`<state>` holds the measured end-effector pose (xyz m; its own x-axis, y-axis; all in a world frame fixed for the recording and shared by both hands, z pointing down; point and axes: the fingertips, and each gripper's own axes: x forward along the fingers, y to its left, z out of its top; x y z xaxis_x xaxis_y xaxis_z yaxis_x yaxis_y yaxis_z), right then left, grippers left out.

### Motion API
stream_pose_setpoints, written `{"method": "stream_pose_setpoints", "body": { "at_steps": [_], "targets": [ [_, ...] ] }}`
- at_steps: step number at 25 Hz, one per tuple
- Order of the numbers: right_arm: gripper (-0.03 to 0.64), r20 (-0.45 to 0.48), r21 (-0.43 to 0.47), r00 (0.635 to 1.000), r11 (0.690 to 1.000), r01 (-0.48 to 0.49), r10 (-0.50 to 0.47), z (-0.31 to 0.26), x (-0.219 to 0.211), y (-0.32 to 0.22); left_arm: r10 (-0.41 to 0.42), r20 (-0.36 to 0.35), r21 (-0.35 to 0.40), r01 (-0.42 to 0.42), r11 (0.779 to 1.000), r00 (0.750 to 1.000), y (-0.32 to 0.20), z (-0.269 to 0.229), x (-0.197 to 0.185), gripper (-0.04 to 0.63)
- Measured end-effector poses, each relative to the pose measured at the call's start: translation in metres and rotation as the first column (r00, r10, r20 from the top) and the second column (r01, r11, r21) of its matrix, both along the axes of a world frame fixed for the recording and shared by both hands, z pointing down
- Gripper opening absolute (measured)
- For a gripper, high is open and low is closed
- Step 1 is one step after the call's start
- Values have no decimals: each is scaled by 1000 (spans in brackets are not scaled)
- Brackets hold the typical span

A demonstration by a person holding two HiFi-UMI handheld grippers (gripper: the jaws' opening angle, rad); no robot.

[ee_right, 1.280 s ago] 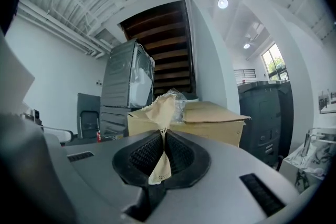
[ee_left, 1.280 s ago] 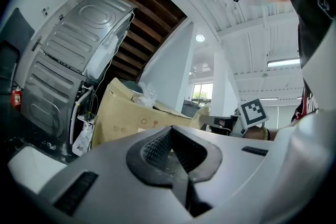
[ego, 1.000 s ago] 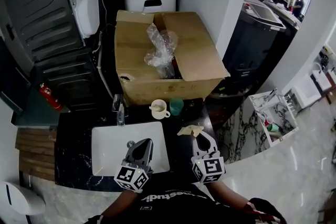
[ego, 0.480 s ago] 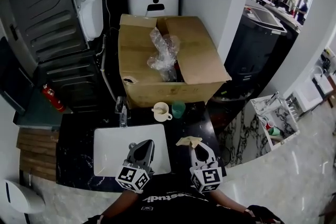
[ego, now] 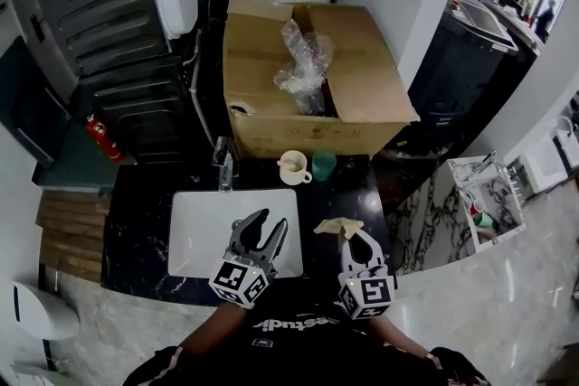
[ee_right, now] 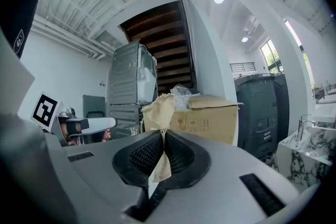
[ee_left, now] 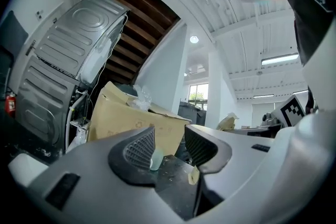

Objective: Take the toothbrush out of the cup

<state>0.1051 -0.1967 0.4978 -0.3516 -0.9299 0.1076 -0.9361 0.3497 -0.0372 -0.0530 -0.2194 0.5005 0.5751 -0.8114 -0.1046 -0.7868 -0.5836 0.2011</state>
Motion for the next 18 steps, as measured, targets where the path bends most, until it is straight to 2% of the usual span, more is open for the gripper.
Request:
{"method": "stream_pose_setpoints", "body": {
  "at_steps": [6, 13, 18],
  "targets": [
    [43, 15, -7, 1000, 1000, 2, -2, 1, 2, 4, -18, 29, -17, 18, 1000, 999, -21, 17, 5, 173],
    [43, 24, -20, 1000, 1000, 1, 0, 5, 5, 9, -37, 84, -13, 38, 999, 996, -87, 48, 23, 173],
    [43, 25, -28, 1000, 1000, -14, 15, 7, 12, 12, -71, 96, -89, 79, 993, 993, -133, 81, 25, 187]
  ]
}}
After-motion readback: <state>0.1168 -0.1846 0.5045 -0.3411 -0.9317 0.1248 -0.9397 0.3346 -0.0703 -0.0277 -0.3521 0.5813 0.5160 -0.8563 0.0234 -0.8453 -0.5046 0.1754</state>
